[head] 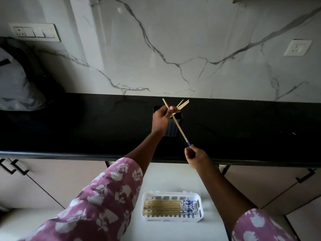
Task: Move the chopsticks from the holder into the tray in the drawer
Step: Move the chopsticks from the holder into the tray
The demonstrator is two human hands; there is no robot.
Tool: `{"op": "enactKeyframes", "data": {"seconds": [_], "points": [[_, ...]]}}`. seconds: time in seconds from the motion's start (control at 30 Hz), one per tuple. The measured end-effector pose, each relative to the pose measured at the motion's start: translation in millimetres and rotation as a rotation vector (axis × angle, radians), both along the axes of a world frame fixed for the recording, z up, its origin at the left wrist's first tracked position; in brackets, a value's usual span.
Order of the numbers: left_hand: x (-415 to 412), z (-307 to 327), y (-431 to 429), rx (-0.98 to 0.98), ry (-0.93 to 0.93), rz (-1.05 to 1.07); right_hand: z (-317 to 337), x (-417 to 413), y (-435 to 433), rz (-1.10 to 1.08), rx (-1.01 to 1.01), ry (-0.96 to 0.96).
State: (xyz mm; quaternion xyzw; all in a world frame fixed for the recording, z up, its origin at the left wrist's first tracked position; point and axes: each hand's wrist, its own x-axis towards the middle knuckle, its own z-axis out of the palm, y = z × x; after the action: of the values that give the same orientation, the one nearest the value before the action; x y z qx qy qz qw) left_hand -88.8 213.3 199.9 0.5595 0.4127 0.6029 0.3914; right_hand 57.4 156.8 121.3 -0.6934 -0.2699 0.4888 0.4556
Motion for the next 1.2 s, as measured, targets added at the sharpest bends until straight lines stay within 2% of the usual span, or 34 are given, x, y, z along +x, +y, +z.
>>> {"op": "enactKeyframes", "data": {"seconds": [0.07, 0.1, 0.13, 0.2, 0.3, 0.4, 0.57, 0.67, 0.8, 0.93, 1.1, 1.2], "points": [[-1.1, -0.6, -2.1, -0.01, 0.046, -0.004, -2.4, -0.4, 3.2, 0.177, -0.038, -0.152], [-1.8, -1.7, -3.3, -0.02, 0.07, -0.01, 0.9, -5.5, 1.0, 0.198, -0.084, -0.207], [-2.3, -3.9, -3.8, -0.03, 0.093, -0.016, 0.1, -8.0, 2.0, 0.223, -0.059, -0.345], [-3.2, -10.7, -5.4, -0.046, 0.137, -0.027, 2.2, -13.1, -0.7, 0.253, 0.176, -0.55], [-3.3, -23.8, -11.9, -0.069, 0.201, -0.054, 12.5, -22.6, -5.7, 0.306, 0.448, -0.573], [-5.6, -36.5, -15.9, -0.136, 0.195, -0.065, 14.4, -32.7, -8.1, 0.405, 0.534, -0.614], [-21.8, -62.9, -19.3, -0.229, 0.269, -0.09, -8.4, -33.4, -5.9, 0.495, 0.45, -0.663], [-47.2, -90.9, -14.1, -0.442, 0.369, -0.015, -32.0, -29.6, -13.8, 0.565, 0.337, -0.64], [-84.1, -127.0, 0.5, -0.75, 0.904, 0.118, -69.8, -21.7, -28.7, 0.643, 0.22, -0.652], [-103.9, -147.2, 7.1, -0.946, 1.16, 0.051, -109.2, -17.8, -42.6, 0.804, 0.14, -0.702], [-100.5, -155.0, 13.3, -0.974, 1.16, 0.067, -148.7, -19.1, -56.5, 1.186, 0.08, -0.958], [-101.8, -157.2, 18.1, -0.99, 1.159, 0.058, -164.8, -18.6, -65.7, 1.299, 0.021, -1.034]]}}
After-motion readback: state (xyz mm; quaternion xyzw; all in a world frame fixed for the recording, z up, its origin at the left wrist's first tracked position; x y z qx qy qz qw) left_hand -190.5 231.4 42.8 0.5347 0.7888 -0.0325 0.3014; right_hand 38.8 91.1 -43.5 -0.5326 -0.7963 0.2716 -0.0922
